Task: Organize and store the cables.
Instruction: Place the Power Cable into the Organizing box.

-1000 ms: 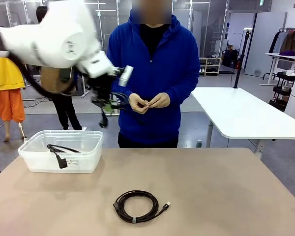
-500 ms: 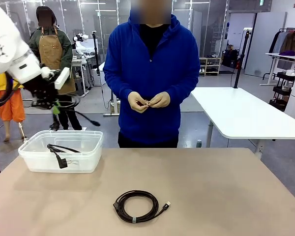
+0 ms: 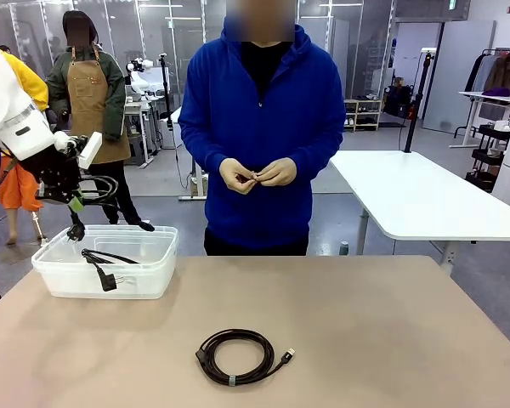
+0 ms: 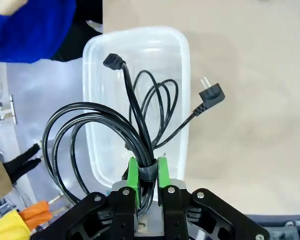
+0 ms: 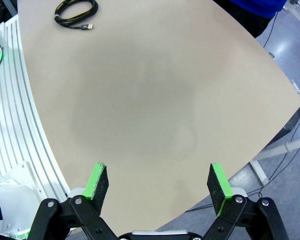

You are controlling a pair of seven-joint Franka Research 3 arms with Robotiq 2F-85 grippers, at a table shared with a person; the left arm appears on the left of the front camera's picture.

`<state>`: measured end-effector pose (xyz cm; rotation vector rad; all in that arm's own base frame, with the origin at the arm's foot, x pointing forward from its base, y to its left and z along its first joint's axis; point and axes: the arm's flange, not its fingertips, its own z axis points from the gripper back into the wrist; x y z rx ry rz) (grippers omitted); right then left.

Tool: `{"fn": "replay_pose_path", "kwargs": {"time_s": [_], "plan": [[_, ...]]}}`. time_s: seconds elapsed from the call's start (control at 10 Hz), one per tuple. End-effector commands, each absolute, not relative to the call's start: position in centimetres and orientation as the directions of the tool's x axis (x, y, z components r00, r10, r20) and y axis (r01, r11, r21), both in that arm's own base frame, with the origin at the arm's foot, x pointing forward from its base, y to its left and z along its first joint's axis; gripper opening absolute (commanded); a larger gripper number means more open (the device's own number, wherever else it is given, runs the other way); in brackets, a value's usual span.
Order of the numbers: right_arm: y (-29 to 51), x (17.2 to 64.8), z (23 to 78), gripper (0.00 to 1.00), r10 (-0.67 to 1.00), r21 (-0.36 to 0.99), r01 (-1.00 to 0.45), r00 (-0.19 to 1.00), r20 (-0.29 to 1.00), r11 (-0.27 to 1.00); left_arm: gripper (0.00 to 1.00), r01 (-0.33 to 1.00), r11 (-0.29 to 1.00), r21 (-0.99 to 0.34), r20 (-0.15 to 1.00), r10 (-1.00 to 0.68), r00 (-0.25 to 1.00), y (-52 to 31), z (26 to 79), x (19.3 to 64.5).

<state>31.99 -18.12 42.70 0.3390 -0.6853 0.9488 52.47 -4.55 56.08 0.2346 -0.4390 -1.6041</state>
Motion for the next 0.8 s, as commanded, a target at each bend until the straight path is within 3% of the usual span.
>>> {"fn": "replay_pose_path", "kwargs": {"time_s": [0.0, 0.4, 0.7], "plan": [[-18.0, 31.9, 42.8, 1.00, 0.621, -0.025, -0.832, 0.393, 0.678, 0.554, 0.18, 0.926, 0.043, 0.374, 0.145, -0.989, -0.013, -4.0, 54.1, 54.1], [-18.0, 31.9, 42.8, 1.00, 0.621, -0.025, -0.832, 0.393, 0.678, 0.554, 0.18, 0.970, 0.088, 0.225, 0.189, -0.981, 0.046, -5.0, 46.7, 58.9], [-18.0, 31.9, 42.8, 1.00, 0.621, -0.025, -0.832, 0.393, 0.678, 0.554, 0.18, 0.986, 0.139, 0.091, 0.123, -0.984, 0.127, -4.9, 42.3, 60.2]]}}
